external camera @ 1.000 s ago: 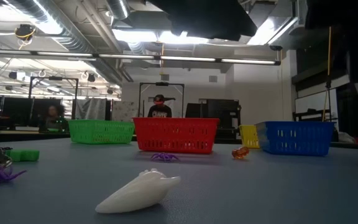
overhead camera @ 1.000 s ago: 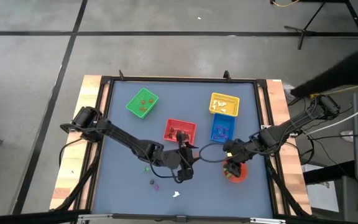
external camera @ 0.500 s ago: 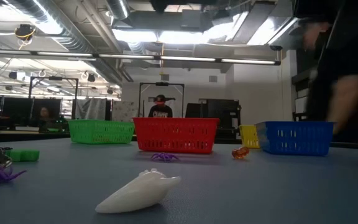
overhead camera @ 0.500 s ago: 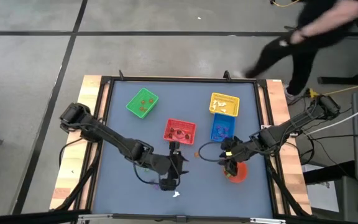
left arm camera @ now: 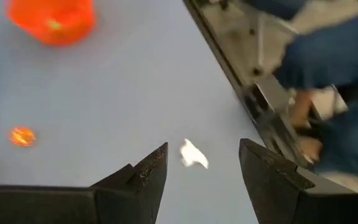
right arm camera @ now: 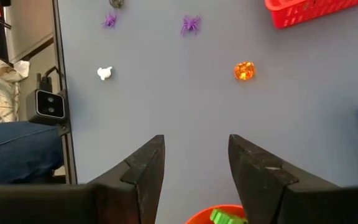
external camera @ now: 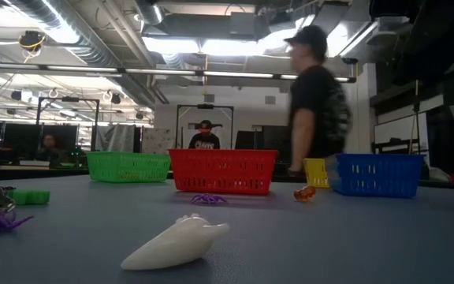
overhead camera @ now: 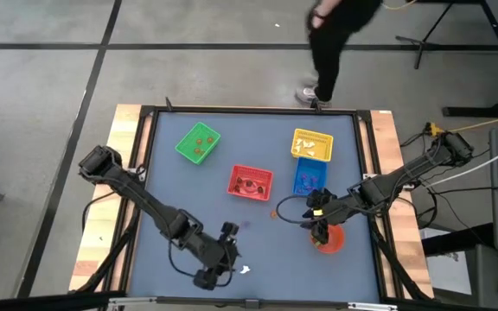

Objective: Sort Halloween decoration
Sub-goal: Put the purple spider toy into the blue bin, then put the orange pumpkin toy into the green bin

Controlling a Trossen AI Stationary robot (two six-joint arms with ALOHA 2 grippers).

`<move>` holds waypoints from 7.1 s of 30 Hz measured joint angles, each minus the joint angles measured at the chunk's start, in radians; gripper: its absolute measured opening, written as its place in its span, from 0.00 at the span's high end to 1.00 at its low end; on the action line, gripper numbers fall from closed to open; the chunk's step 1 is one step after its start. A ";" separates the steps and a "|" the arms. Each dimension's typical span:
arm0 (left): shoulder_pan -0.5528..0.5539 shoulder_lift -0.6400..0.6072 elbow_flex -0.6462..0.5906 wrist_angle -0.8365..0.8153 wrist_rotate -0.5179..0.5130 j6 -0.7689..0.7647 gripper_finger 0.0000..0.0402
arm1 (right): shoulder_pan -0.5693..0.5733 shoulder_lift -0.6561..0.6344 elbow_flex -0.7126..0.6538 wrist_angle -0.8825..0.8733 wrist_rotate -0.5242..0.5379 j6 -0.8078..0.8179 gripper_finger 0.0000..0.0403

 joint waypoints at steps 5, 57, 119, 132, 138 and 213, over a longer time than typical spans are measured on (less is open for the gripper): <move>-0.070 0.012 -0.001 -0.127 0.011 -0.067 0.55 | 0.000 0.000 0.000 0.000 0.000 0.000 0.57; -0.099 0.265 0.000 -0.261 -0.061 -0.121 0.82 | 0.000 0.000 0.000 -0.001 0.002 0.001 0.57; 0.224 0.235 -0.003 0.340 -0.081 0.176 0.90 | 0.000 -0.001 0.000 0.073 -0.009 0.009 0.57; 0.405 0.236 -0.002 0.712 -0.080 0.339 0.90 | 0.000 -0.003 0.000 0.528 -0.009 -0.162 0.57; 0.485 0.273 -0.002 0.871 -0.025 0.327 0.90 | 0.000 -0.003 0.000 0.698 -0.009 -0.283 0.57; 0.320 -0.180 -0.002 -0.152 -0.007 0.156 0.58 | 0.000 0.012 0.000 0.698 0.077 -0.544 0.57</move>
